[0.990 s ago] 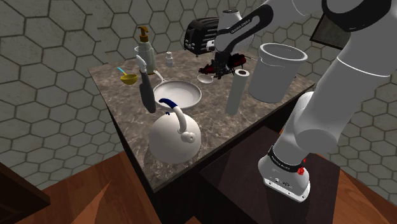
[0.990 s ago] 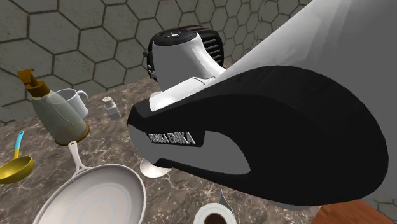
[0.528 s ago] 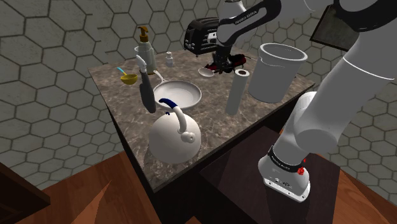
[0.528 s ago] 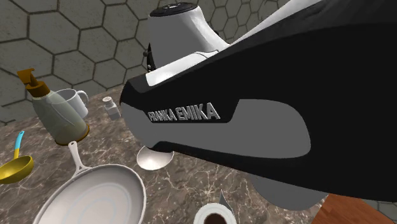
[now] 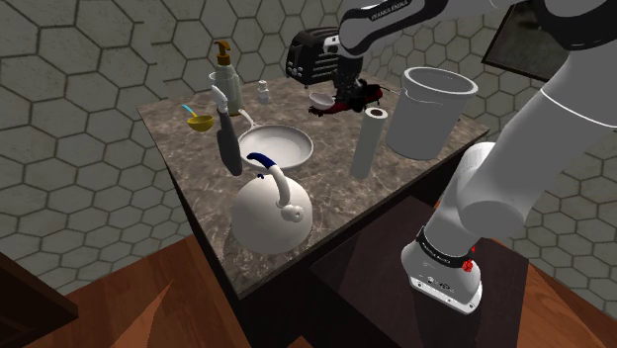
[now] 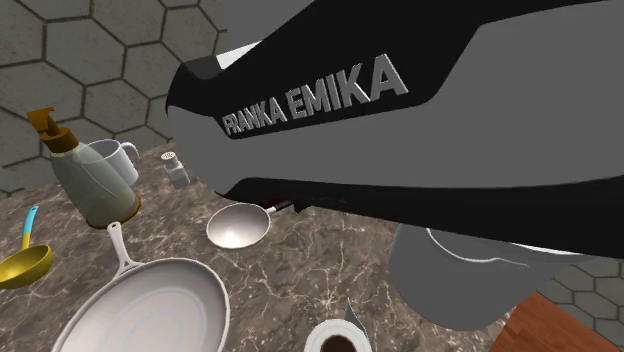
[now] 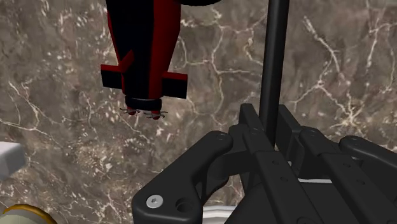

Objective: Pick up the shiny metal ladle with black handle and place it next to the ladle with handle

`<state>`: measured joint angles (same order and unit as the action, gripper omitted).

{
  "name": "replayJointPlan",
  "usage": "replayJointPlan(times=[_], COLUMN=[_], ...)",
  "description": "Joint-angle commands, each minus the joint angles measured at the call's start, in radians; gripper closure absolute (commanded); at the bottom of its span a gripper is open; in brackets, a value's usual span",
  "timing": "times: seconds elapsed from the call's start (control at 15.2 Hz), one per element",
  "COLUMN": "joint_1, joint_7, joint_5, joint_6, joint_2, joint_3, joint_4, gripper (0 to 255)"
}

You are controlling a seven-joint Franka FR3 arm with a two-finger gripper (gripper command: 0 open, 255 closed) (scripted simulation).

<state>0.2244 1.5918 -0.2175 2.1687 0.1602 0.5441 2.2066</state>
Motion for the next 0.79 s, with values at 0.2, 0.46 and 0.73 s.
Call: replayJointPlan(times=[0.2, 0.46, 0.73], joint_1=[0.033, 0.076, 0.115], joint_7=[-0.056, -0.123, -0.182], joint_5=[0.019, 0.051, 0.084], joint_6=[-0.033, -0.049, -0.071], joint_2=[-0.03, -0.094, -0.171], joint_3=[-0.039, -0.082, -0.121], joint_4=[-0.051, -0.116, -0.2], gripper=[255, 255, 255])
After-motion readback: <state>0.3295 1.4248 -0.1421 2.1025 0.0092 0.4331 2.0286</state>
